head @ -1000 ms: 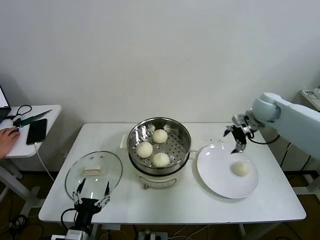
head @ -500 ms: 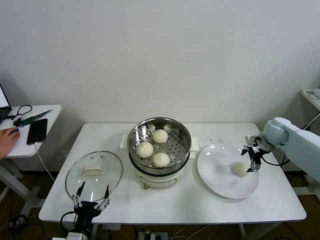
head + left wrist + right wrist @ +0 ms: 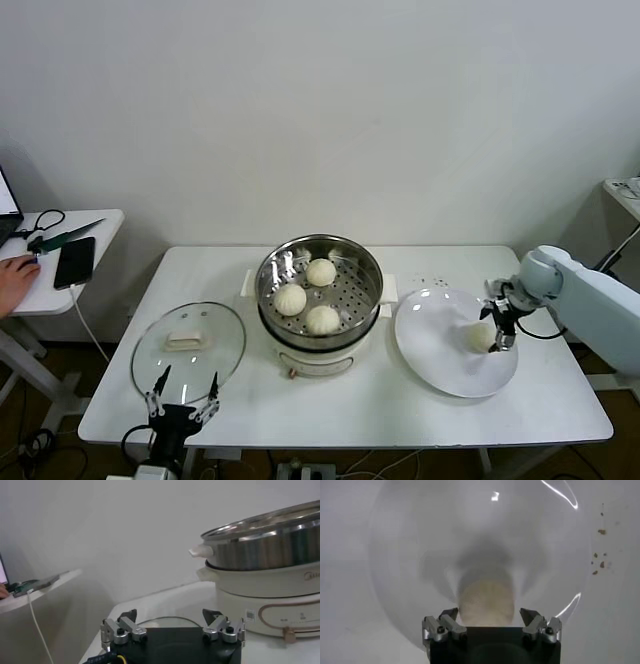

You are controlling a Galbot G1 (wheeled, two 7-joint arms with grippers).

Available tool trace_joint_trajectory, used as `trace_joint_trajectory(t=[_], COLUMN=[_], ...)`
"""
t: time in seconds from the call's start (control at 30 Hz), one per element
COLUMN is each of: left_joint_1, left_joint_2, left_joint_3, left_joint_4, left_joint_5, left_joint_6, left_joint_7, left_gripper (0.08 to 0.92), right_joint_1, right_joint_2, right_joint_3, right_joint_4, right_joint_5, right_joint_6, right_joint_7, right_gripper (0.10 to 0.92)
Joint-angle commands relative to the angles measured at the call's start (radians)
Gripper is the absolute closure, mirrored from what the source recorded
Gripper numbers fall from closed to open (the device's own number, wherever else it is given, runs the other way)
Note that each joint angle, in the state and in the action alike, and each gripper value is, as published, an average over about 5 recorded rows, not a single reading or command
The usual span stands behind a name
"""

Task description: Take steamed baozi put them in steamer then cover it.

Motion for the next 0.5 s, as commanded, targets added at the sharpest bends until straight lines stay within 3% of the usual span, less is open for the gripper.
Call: trace_joint_trajectory(t=[0.03, 0.5], left_joint_1=[-0.001, 0.0], left_joint_2=[-0.001, -0.005], left_joint_3=[0.001, 0.004], left_joint_4=[0.001, -0.006], left_joint_5=[0.001, 0.007], left_joint_6=[0.002, 0.003], left_joint_7=[0.0, -0.001], left_gripper=[0.177, 0.177], right_joint_1=[-0.021, 0.021], right_joint_2=[0.034, 0.018], right_joint_3=[0.015, -0.023], right_joint_4=[-0.045, -0.036], right_joint_5=[-0.014, 0.033], right_joint_6=[0.003, 0.003], right_joint_7=[-0.001, -0.004], right_gripper=[0.203, 0.31])
